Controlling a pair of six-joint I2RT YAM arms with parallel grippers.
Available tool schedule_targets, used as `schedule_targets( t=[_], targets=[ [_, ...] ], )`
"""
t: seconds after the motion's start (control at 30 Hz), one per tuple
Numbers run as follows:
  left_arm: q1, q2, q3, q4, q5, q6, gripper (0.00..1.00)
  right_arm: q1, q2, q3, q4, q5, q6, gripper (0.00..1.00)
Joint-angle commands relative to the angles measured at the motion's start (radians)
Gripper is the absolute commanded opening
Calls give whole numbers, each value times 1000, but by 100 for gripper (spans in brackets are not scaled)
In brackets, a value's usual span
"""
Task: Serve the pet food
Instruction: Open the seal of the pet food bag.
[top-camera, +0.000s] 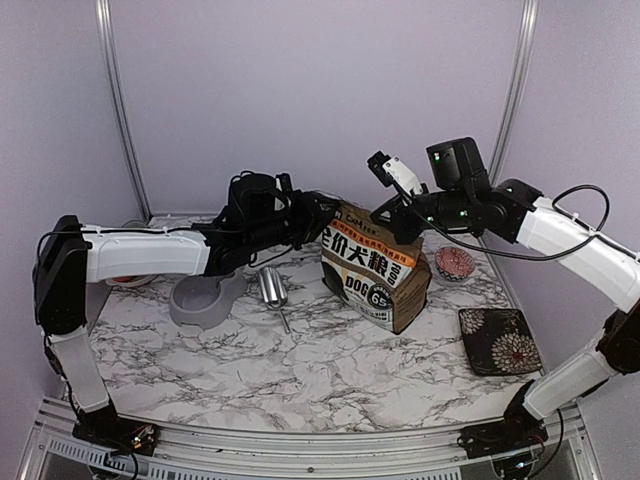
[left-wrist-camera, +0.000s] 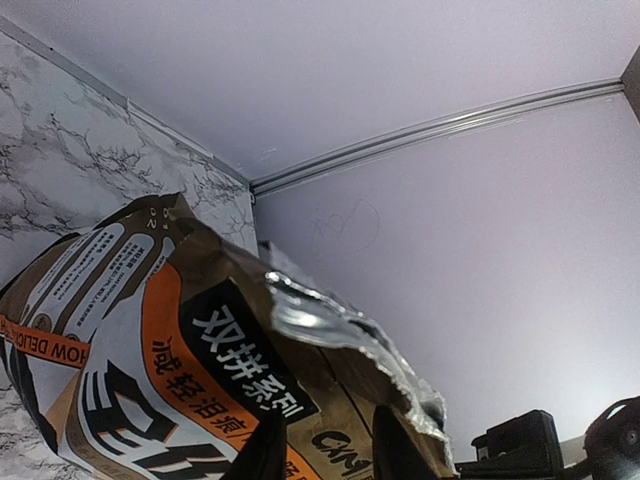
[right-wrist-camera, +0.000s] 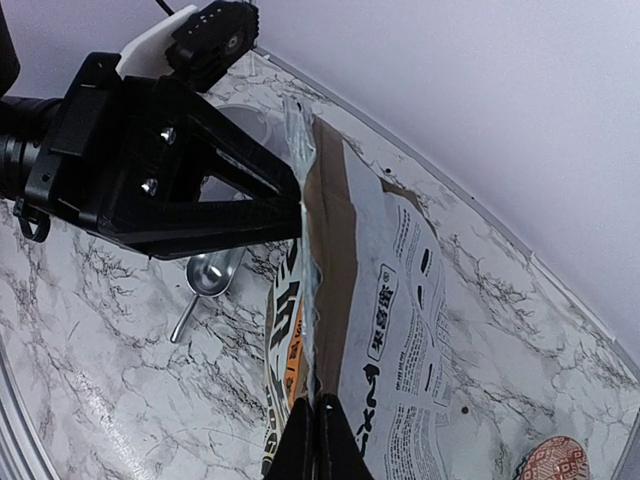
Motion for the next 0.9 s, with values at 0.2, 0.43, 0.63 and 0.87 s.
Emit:
schedule_targets(
  t=[0.2, 0.43, 0.63, 0.87],
  targets=[
    [5, -162, -125, 75, -70, -8, 31, 30, -8, 55, 25, 26, 16, 0],
    [5, -122, -69, 75, -33, -7, 31, 34, -9, 50, 26, 12, 17, 0],
    [5, -83, -24, 75, -18, -12, 29, 41, -10, 48, 25, 1, 18, 0],
    [5, -54, -15, 75, -8, -20, 22, 41, -11, 50, 27, 9, 18, 0]
  ],
)
